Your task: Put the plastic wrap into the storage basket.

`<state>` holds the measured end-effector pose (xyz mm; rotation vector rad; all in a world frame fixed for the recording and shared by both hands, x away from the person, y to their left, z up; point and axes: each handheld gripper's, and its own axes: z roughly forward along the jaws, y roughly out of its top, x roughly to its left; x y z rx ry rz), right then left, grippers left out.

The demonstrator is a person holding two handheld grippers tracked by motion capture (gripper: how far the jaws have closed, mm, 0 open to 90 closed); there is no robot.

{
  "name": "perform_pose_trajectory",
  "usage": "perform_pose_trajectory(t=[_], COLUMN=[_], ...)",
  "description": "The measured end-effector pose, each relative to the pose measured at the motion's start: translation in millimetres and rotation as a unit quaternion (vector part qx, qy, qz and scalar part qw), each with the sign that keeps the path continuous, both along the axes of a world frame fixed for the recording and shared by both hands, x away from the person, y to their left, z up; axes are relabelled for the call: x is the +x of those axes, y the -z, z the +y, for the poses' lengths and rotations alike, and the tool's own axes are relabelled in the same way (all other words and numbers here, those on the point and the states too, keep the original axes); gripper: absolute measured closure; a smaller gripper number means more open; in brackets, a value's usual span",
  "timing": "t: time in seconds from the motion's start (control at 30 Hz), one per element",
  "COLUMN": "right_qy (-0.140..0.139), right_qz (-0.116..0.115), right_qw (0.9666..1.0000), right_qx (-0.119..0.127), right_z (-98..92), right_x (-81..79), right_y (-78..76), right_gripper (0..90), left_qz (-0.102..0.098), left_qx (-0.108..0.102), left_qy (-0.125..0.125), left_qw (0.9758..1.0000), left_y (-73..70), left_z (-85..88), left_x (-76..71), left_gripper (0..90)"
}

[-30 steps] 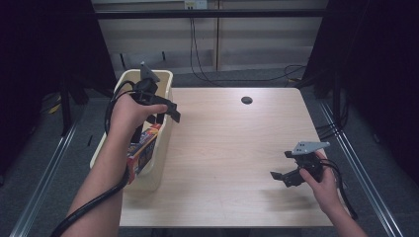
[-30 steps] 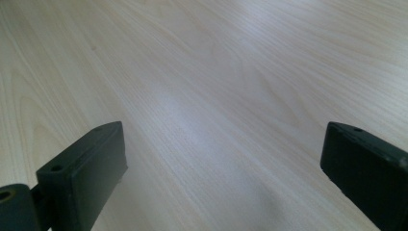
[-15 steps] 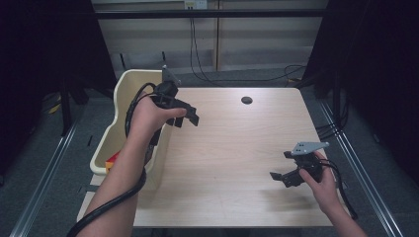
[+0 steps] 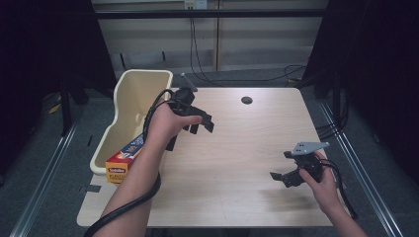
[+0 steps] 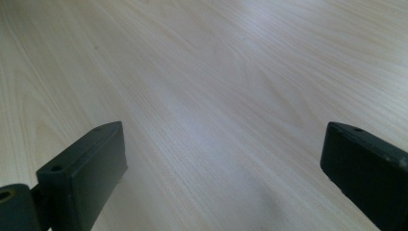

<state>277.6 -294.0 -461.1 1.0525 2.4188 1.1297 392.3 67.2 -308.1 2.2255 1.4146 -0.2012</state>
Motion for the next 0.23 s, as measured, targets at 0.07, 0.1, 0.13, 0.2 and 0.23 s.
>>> perform_pose_trajectory(t=[0.07, 0.1, 0.13, 0.2, 0.23], right_qy=[0.000, -0.001, -0.003, -0.002, -0.002], right_qz=[0.000, 0.002, 0.001, 0.003, 0.003], right_qw=[1.0000, 1.0000, 1.0000, 1.0000, 1.0000], right_qx=[-0.002, 0.000, 0.000, 0.001, 0.000], right_z=[0.1, 0.3, 0.2, 0.2, 0.2], right_x=[0.0, 0.1, 0.4, 0.6, 0.8], right_y=[0.3, 0.7, 1.1, 1.6, 1.8], right_gripper=[2.1, 2.1, 2.1, 2.1, 2.1], left_qz=[0.004, 0.002, 0.001, 0.001, 0.001], left_qx=[-0.001, -0.006, -0.006, -0.015, -0.011], left_qy=[0.005, 0.003, 0.011, 0.012, 0.013], left_qw=[1.0000, 1.0000, 0.9999, 0.9998, 0.9999], left_y=[3.6, 5.5, 7.4, 9.9, 11.1], left_z=[-4.4, -6.7, -8.2, -11.6, -13.5], left_x=[-1.4, -1.8, -1.7, -2.0, -2.2], left_gripper=[14.7, 14.7, 14.6, 14.5, 14.4])
